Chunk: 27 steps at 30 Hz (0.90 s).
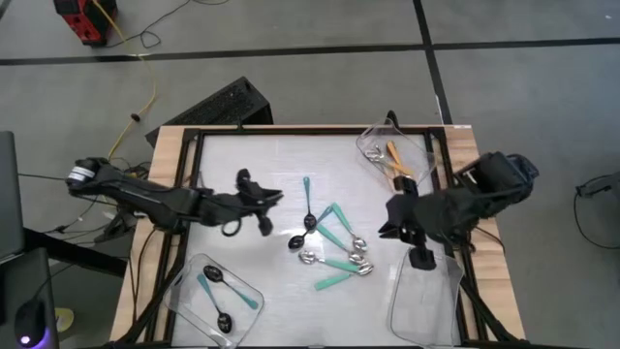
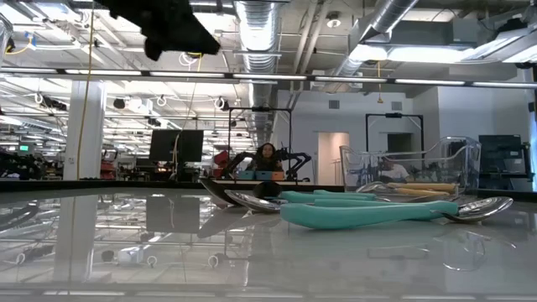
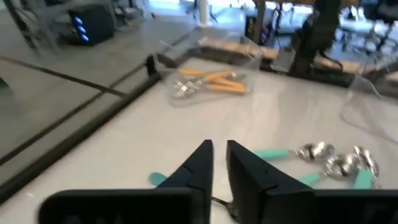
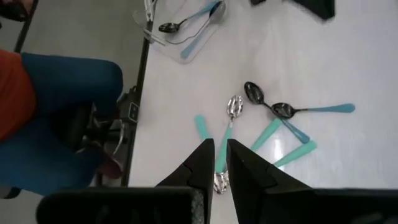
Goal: Sort silverware by color (type)
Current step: Put the blue spoon into the bottom left transparent bin
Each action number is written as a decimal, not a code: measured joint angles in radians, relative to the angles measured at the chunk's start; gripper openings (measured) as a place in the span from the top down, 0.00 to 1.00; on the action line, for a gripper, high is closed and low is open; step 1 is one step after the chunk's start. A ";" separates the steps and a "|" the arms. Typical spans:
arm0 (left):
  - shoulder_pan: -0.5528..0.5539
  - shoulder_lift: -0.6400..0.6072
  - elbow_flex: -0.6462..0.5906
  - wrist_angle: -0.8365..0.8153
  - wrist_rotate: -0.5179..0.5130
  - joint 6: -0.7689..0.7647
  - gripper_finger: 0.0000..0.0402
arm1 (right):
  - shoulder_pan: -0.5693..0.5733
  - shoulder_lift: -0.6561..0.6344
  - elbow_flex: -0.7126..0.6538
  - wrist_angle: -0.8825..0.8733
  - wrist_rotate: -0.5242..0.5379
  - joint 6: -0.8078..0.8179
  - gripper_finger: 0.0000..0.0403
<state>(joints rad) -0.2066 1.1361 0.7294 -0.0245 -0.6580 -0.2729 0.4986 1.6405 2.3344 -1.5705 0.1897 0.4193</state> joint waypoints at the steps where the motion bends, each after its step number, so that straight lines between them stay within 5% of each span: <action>1: 0.000 0.030 0.015 0.000 0.017 -0.002 0.89 | 0.016 0.000 0.000 0.000 0.013 0.000 0.83; 14: 0.107 0.350 0.229 -0.121 0.162 -0.271 0.48 | 0.113 0.000 0.000 -0.001 0.132 0.027 0.83; 20: 0.205 0.526 0.366 -0.351 0.241 -0.368 0.44 | 0.113 0.001 0.000 -0.001 0.132 0.037 0.83; 27: 0.238 0.684 0.426 -0.376 0.276 -0.464 0.44 | 0.113 0.001 0.000 0.000 0.132 0.036 0.83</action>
<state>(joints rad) 0.0319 1.8198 1.1549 -0.4004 -0.3820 -0.7371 0.6113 1.6417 2.3344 -1.5707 0.3220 0.4557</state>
